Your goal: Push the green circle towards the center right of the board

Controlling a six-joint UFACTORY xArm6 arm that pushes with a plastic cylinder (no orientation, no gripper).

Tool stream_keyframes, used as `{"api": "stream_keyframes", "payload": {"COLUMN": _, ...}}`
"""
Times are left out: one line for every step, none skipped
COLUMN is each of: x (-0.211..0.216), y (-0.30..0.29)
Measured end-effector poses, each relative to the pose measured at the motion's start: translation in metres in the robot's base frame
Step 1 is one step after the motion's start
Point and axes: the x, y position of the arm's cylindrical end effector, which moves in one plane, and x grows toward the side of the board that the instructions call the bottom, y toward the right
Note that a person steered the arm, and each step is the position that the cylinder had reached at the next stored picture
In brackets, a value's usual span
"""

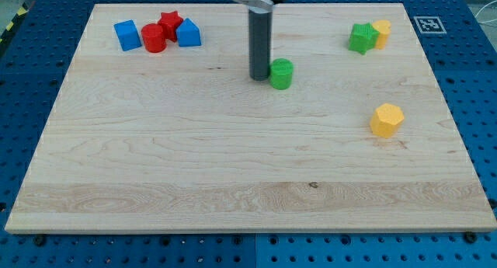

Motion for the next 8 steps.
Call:
{"api": "stream_keyframes", "payload": {"x": 0.022, "y": 0.013}}
{"api": "stream_keyframes", "payload": {"x": 0.01, "y": 0.039}}
{"api": "stream_keyframes", "payload": {"x": -0.024, "y": 0.052}}
{"api": "stream_keyframes", "payload": {"x": -0.049, "y": 0.072}}
{"api": "stream_keyframes", "payload": {"x": -0.027, "y": 0.085}}
{"api": "stream_keyframes", "payload": {"x": -0.001, "y": 0.066}}
{"api": "stream_keyframes", "payload": {"x": 0.026, "y": 0.053}}
{"api": "stream_keyframes", "payload": {"x": 0.035, "y": 0.059}}
